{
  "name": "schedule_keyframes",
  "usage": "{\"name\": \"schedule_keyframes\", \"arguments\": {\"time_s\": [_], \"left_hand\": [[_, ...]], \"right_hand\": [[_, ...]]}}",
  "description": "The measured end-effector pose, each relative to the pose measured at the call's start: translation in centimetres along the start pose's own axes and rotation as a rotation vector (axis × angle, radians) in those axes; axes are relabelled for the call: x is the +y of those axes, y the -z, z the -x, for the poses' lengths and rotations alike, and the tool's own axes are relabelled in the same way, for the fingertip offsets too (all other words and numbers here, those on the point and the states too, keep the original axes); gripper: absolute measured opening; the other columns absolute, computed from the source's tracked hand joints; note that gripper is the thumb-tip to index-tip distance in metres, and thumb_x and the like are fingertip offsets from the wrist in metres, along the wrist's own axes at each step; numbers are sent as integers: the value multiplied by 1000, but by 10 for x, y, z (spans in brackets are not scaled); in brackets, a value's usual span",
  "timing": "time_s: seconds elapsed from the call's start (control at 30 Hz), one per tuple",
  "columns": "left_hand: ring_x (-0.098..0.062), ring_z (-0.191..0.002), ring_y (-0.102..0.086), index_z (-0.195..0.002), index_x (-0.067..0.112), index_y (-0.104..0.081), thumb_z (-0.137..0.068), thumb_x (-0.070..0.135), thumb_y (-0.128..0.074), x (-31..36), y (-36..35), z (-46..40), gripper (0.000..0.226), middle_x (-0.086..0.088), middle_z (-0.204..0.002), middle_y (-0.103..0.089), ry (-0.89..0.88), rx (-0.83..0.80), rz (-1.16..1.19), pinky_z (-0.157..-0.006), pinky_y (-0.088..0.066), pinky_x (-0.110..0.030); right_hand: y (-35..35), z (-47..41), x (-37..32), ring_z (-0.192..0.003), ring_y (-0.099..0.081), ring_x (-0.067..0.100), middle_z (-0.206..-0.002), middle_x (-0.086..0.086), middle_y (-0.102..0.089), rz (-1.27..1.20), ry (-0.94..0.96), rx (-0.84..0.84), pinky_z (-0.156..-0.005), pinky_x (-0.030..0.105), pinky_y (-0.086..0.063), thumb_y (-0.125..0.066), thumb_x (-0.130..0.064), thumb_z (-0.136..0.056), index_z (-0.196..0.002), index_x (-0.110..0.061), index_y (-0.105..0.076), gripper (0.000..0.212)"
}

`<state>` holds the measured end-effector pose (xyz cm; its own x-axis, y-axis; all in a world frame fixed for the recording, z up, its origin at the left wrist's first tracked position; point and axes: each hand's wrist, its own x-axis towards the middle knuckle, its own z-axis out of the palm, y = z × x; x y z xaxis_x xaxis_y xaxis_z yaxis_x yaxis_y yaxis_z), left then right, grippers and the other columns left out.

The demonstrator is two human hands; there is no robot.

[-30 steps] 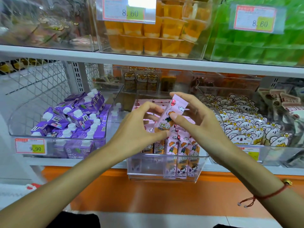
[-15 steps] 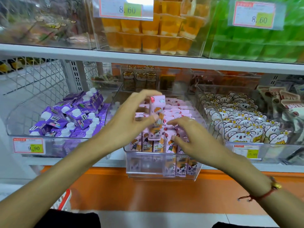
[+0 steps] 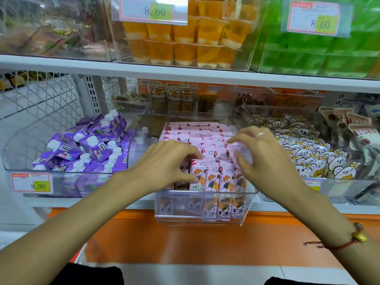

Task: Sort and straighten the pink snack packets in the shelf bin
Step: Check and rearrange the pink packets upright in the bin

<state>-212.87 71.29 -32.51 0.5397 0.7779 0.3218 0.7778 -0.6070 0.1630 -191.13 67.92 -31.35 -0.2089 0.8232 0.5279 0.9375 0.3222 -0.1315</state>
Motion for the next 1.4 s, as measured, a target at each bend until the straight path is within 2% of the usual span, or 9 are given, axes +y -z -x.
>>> {"name": "schedule_keyframes", "arguments": {"time_s": [0.17, 0.37, 0.47, 0.6, 0.73, 0.93, 1.2, 1.33, 1.4], "left_hand": [[-12, -106, -53, -119, 34, -62, -75, 65, -64, 0, -9, -4, 54, 14, -110, -65, -120, -32, -245, -74, -21, -26], [-11, -107, -43, -125, 35, -59, -82, 70, -48, -3, -5, -10, 56, 15, -117, -57, -168, -163, -307, -84, -31, -30], [-7, -96, -46, -117, 33, -64, -86, 64, -50, -6, 6, -22, 46, 15, -107, -64, -129, -82, -183, -80, -33, -30], [-5, -94, -47, -118, 28, -65, -95, 36, -55, -14, 5, -68, 26, 8, -117, -65, 3, 57, -26, -75, -35, -27], [-19, -115, -55, -130, 23, -55, -98, 15, -49, -31, -10, -124, 34, 0, -135, -56, 159, -63, 24, -89, -46, -32], [-27, -111, -58, -127, 19, -57, -99, 18, -46, -44, -42, -168, 30, -7, -129, -59, 269, -210, -158, -94, -50, -38], [-25, -113, -55, -110, 21, -68, -95, 27, -58, -45, -45, -181, 19, -7, -123, -57, 379, 17, -123, -95, -48, -36], [-17, -92, -56, -97, 17, -61, -98, 21, -49, -45, -35, -181, 12, -3, -105, -62, 453, 256, 217, -76, -48, -27], [-22, -93, -54, -90, 19, -56, -100, 20, -45, -43, -30, -176, 15, -7, -102, -58, 502, 310, 439, -73, -48, -27]], "right_hand": [[-1, 4, 16, -93, -60, 35, -107, 11, -64, -17, -246, -29, -74, 42, -48, -51, -21, -93, -122, -13, -48, 30], [-7, 7, 22, -72, -62, 29, -83, 6, -67, -73, -170, -43, -61, 38, -50, -50, -21, -95, -119, -15, -52, 25], [-10, 9, 29, -66, -62, 21, -72, -7, -61, -157, -164, -39, -58, 38, -50, -53, -25, -94, -116, -17, -53, 23], [-15, 10, 37, -55, -59, 5, -63, -15, -56, -259, -180, 35, -52, 31, -45, -56, -33, -91, -105, -23, -57, 17], [-14, 6, 39, -57, -57, 3, -63, -14, -57, -233, -187, 96, -51, 28, -43, -60, -37, -89, -92, -30, -60, 8], [-26, -4, 39, -52, -54, 6, -58, -6, -56, -238, -243, 99, -45, 28, -38, -58, -34, -90, -90, -26, -50, 11], [-27, -6, 41, -51, -58, 4, -65, -5, -56, -418, -246, 19, -52, 37, -46, -57, -36, -90, -89, -29, -42, 17], [-24, -2, 39, -49, -59, 1, -64, -5, -56, -453, -254, 8, -54, 42, -49, -54, -37, -91, -91, -29, -42, 15], [-20, 0, 38, -54, -60, 2, -66, -7, -57, -421, -251, -9, -56, 41, -50, -54, -38, -91, -94, -28, -43, 15]]}}
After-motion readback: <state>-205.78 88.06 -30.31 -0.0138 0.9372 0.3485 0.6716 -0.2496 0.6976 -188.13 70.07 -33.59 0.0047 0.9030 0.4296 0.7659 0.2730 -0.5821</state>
